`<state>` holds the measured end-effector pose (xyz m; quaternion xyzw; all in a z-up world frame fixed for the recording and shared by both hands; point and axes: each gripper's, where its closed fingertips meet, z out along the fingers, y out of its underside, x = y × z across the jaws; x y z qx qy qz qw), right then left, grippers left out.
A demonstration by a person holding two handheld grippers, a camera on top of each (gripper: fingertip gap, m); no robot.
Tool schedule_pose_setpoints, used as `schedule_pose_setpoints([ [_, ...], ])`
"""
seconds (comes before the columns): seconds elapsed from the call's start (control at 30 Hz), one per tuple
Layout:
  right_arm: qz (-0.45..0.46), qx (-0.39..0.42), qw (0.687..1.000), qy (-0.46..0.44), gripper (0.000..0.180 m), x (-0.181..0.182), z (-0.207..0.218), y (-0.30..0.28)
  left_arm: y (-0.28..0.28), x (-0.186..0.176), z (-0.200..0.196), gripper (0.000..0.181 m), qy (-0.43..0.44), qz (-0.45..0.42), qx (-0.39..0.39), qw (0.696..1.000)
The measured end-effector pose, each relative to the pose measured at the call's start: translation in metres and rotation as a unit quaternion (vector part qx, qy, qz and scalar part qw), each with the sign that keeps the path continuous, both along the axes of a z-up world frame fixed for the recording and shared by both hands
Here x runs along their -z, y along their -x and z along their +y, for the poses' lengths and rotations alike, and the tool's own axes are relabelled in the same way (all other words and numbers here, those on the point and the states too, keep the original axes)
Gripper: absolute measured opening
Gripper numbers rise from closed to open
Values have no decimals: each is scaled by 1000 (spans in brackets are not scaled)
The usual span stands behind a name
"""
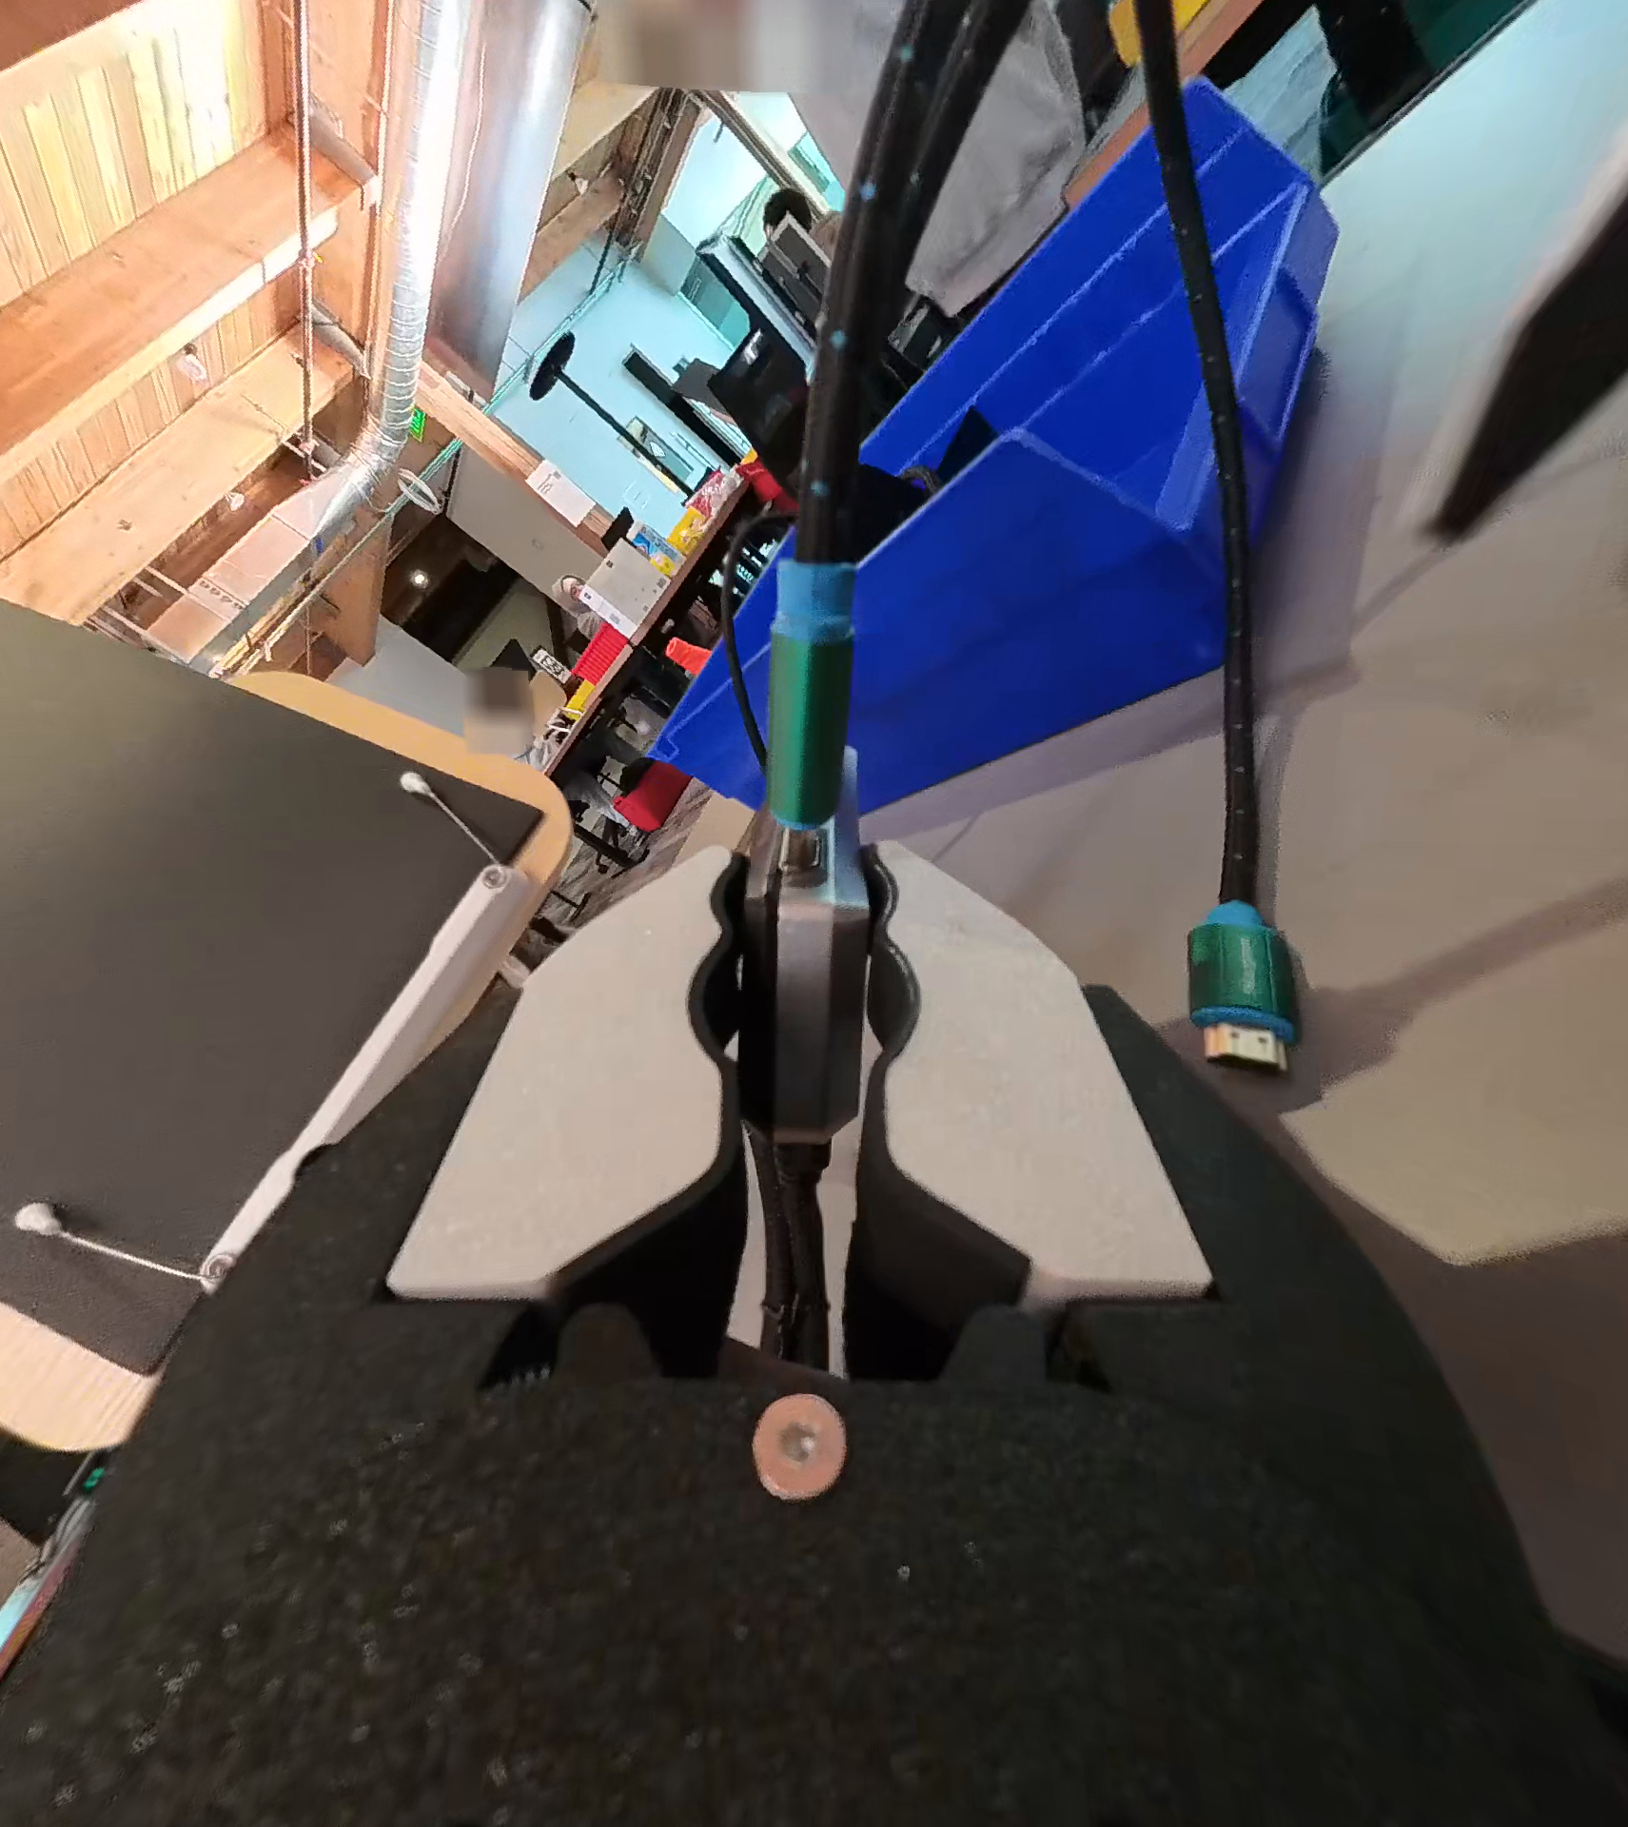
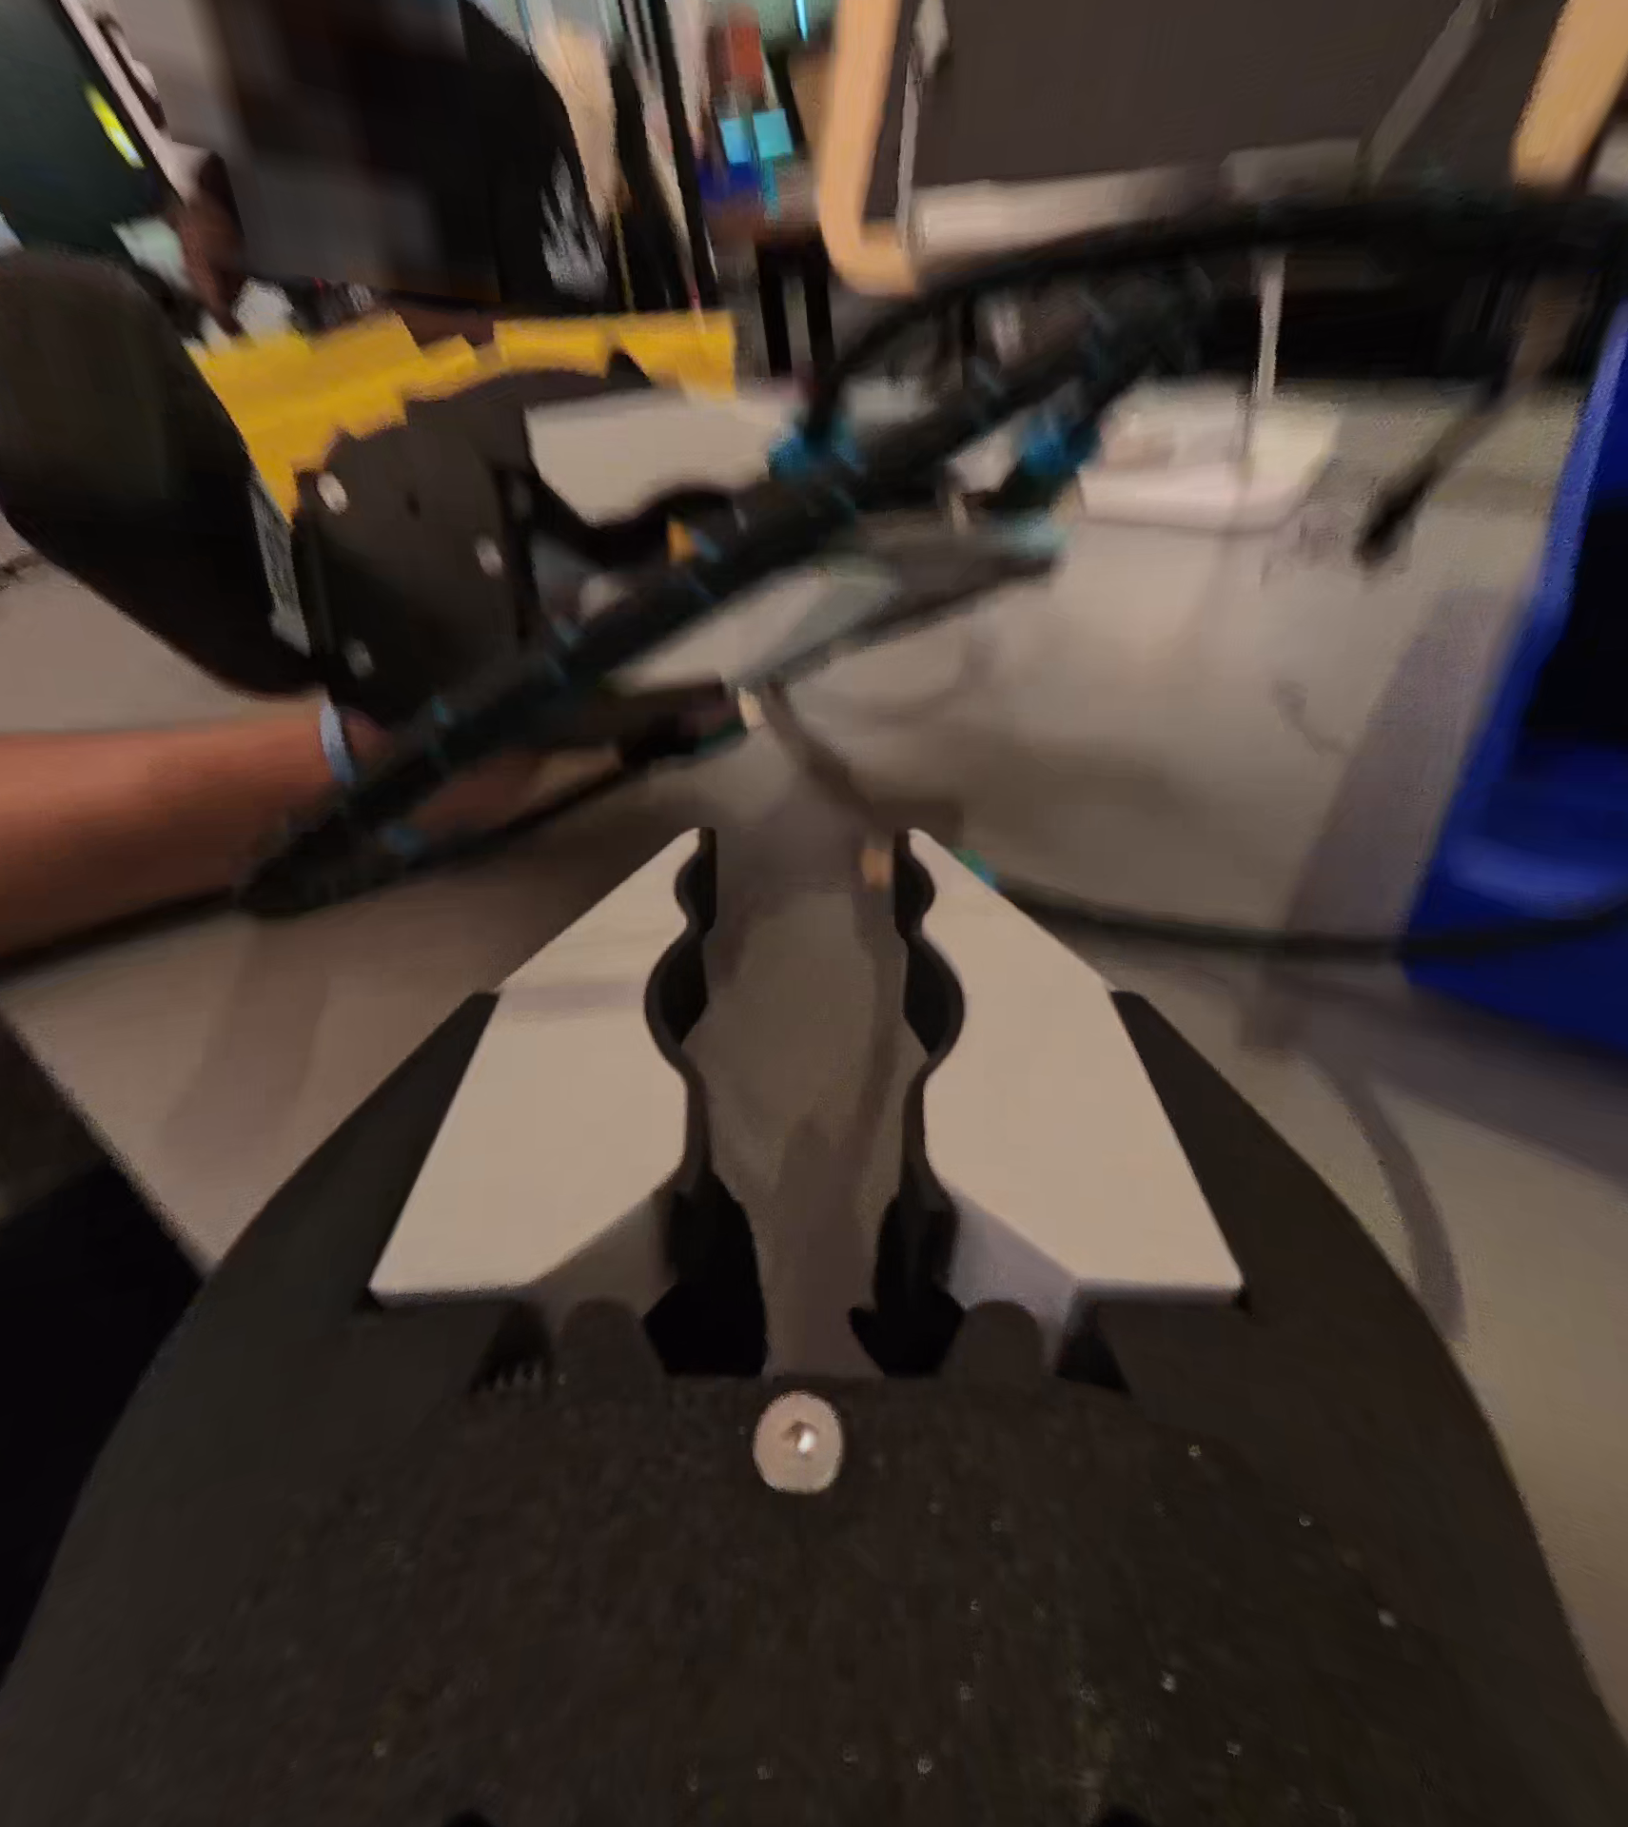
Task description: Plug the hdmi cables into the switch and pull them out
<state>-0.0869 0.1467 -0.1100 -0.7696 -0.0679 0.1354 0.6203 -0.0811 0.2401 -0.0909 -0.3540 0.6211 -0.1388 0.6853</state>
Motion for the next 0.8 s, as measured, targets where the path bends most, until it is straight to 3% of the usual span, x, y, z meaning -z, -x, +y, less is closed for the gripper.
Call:
schedule_pose_setpoints([
  [0.07,-14,4,995,-95,37,-27,19,13,1,-4,-3,21,0,-9,4,1000],
  [0.3,-4,23,983,-183,37,-74,52,11,3,-10,-3,21,25,-27,6,999],
  [0.43,-19,-1,982,-186,37,-76,59,13,3,-9,-3,21,24,-26,7,999],
  [0.5,-43,-2,983,-176,19,-69,64,13,3,-9,-3,21,26,-24,6,999],
  [0.8,-18,-18,984,-179,16,-63,64,16,3,-6,-6,20,11,-5,-13,1000],
])
